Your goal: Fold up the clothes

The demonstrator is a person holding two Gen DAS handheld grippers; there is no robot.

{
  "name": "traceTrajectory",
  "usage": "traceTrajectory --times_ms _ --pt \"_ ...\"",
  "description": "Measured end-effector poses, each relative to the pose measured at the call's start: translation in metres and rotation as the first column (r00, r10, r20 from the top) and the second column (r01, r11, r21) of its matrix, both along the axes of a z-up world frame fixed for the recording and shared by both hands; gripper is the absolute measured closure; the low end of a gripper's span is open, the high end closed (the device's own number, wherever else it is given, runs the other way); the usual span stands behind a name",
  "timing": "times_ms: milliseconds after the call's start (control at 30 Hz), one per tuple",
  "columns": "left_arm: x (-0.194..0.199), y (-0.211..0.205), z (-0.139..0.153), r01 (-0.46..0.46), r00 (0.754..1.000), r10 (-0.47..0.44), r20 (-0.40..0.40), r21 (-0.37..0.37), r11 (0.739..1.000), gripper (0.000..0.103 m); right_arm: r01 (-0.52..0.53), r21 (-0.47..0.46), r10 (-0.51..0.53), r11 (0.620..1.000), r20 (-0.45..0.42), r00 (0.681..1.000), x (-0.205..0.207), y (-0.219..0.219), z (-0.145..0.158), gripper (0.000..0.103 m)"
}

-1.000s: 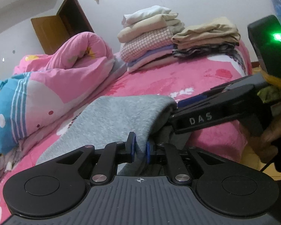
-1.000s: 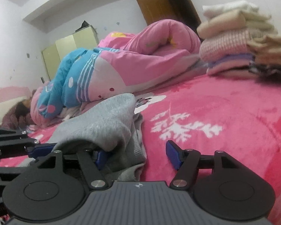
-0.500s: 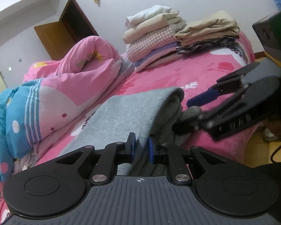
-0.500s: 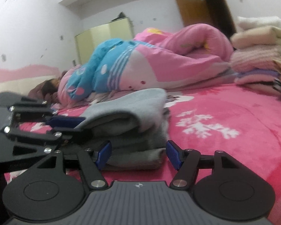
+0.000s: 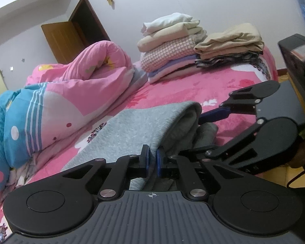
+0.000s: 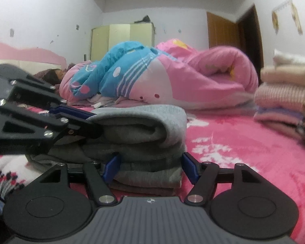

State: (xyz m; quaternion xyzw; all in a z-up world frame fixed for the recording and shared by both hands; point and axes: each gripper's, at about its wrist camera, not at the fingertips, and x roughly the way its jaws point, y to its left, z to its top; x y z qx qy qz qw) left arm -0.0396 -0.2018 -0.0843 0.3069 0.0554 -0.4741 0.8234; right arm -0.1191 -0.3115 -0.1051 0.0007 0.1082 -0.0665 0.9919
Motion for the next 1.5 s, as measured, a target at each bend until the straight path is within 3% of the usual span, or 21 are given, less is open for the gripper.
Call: traceTrajectory --times_ms 133,500,733,867,967,1067,1200,1367,1500 --pt "0.002 0.001 0.003 -0.001 1.000 0.000 -0.020 -0.021 1.000 0.098 -0.008 -0.044 0.008 0.999 0.000 1.000 0.005 0.007 -0.001 0.028" --pt "0.005 0.006 0.009 -0.001 0.999 -0.001 -0.040 -0.057 0.998 0.098 0.007 -0.024 -0.006 1.000 0.047 0.999 0.012 0.005 0.001 0.026" --pt "0.005 0.006 0.007 0.007 0.999 -0.010 -0.046 -0.056 0.998 0.098 0.049 -0.025 -0.048 0.998 0.026 0.999 0.036 0.007 -0.003 0.012" --pt "0.004 0.008 0.004 0.013 0.999 -0.016 -0.051 -0.054 0.998 0.098 0.065 -0.014 -0.064 0.998 0.026 0.998 0.039 0.005 -0.004 0.011" --pt "0.005 0.007 0.001 0.012 0.997 -0.015 -0.071 -0.052 0.999 0.098 0.074 -0.004 -0.074 0.997 0.027 0.997 0.044 0.003 -0.007 0.003" --pt "0.006 0.006 -0.003 0.014 0.997 -0.017 -0.076 -0.040 0.999 0.098 0.082 0.028 -0.083 0.996 0.017 0.996 0.052 -0.003 -0.011 0.003" --pt "0.007 0.005 -0.006 0.020 0.996 -0.022 -0.088 -0.030 0.999 0.098 0.092 -0.022 -0.091 0.996 0.043 0.995 0.027 0.000 -0.012 0.003" --pt "0.009 0.003 -0.013 0.021 0.994 -0.023 -0.104 -0.017 1.000 0.097 0.111 0.062 -0.114 0.992 0.046 0.992 0.020 -0.024 -0.011 0.001" --pt "0.009 0.003 -0.014 0.026 0.994 -0.028 -0.103 -0.013 1.000 0.097 0.130 0.032 -0.132 0.991 0.060 0.989 0.017 -0.021 -0.010 0.002"
